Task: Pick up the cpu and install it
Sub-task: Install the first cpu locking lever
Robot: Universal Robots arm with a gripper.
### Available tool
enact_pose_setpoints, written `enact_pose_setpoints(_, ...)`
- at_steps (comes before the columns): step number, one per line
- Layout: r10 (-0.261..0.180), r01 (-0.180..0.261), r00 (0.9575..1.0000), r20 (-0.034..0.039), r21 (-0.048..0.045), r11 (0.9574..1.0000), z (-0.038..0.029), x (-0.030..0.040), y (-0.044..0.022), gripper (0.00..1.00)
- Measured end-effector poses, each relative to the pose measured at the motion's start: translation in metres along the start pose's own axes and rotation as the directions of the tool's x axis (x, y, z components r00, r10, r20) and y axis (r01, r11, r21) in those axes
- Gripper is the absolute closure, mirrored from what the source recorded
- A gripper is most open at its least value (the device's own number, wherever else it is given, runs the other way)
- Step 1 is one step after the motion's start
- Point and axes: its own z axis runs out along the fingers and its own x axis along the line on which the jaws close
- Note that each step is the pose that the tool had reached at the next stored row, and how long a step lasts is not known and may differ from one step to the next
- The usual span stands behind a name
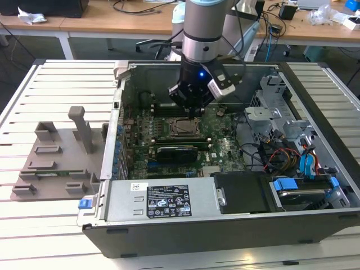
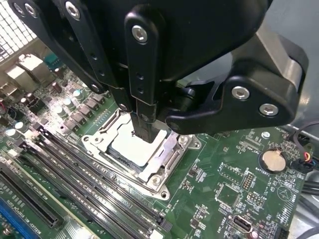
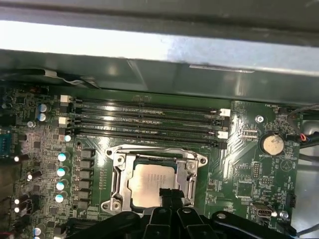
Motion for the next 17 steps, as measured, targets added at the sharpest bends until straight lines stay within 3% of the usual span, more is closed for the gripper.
enact_pose_setpoints(7,0.000,0.000,1.0000,0.0000,0.0001,1.0000,-0.0099,0.0001,-0.0003,0.89)
enact_pose_setpoints(13,0.000,0.000,1.0000,-0.0001,0.0000,1.0000,-0.0257,0.0003,-0.0007,0.89)
enact_pose_setpoints(17,0.000,0.000,1.0000,0.0003,-0.0003,1.0000,-0.0278,0.0003,-0.0007,0.89)
